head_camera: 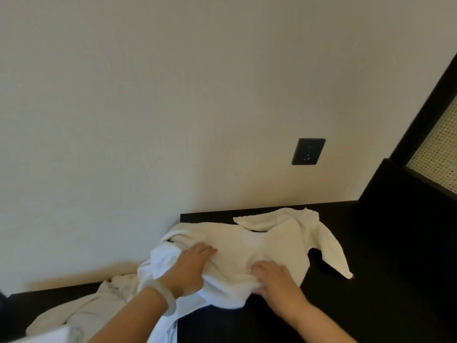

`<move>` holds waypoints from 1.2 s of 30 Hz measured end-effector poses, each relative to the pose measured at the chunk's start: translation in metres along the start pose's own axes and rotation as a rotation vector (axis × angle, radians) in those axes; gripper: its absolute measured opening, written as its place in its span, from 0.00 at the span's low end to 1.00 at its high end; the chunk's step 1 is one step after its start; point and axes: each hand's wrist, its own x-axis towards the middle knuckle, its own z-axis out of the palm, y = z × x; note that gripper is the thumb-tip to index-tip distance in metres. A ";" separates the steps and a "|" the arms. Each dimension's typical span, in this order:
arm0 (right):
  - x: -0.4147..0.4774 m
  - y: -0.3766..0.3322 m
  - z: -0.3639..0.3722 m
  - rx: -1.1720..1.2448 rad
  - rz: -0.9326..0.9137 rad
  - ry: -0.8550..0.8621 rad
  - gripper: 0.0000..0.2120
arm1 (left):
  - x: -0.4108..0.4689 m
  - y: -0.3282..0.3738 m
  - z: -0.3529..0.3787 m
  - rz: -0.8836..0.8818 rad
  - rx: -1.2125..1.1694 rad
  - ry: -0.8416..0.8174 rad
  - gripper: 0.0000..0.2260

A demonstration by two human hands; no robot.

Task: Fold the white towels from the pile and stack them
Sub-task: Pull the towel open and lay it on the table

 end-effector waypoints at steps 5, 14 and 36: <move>0.014 0.041 -0.066 0.564 0.203 0.184 0.08 | 0.004 -0.023 -0.005 -0.006 -0.017 0.000 0.42; 0.013 0.139 -0.194 1.044 0.227 0.433 0.12 | 0.050 0.073 -0.033 -0.090 -0.151 0.414 0.05; -0.001 0.299 -0.156 0.156 0.027 0.192 0.25 | 0.109 0.199 0.051 -0.084 -0.191 0.398 0.19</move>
